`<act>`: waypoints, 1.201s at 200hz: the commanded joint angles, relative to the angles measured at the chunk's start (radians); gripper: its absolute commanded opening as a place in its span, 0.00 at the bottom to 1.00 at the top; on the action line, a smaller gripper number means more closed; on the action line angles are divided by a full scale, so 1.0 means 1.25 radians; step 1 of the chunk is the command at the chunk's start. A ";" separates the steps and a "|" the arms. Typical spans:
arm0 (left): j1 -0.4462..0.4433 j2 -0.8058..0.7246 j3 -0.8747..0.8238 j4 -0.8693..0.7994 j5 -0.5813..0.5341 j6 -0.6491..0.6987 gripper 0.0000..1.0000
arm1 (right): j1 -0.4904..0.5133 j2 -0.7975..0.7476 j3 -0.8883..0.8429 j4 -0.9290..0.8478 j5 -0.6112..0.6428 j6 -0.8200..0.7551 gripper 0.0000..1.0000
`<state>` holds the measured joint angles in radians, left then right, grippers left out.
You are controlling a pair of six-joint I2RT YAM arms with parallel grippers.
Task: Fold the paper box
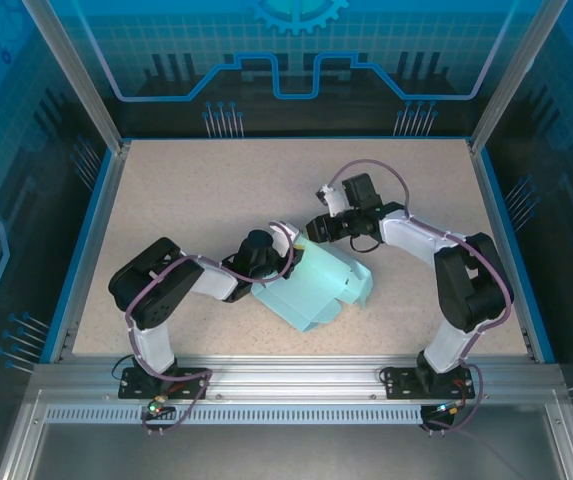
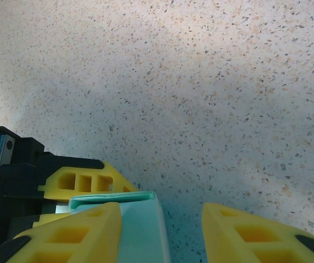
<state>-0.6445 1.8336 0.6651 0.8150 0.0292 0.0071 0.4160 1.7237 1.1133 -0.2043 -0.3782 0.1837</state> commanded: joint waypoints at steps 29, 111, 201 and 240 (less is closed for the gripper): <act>-0.011 0.024 0.013 -0.009 0.013 0.021 0.16 | 0.035 0.014 -0.041 -0.034 0.047 -0.002 0.44; -0.012 -0.012 0.015 -0.040 -0.028 0.007 0.07 | 0.017 -0.042 0.005 -0.082 0.073 -0.021 0.45; -0.011 -0.136 0.046 -0.222 -0.200 -0.068 0.06 | -0.039 -0.302 0.046 -0.253 0.212 -0.017 0.50; -0.012 -0.167 0.070 -0.307 -0.283 -0.119 0.05 | 0.006 -0.393 0.019 -0.297 0.251 -0.004 0.61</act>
<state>-0.6529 1.6657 0.7136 0.5224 -0.2264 -0.0776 0.3824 1.2755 1.1591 -0.4881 -0.1219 0.1688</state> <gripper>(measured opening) 0.111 0.594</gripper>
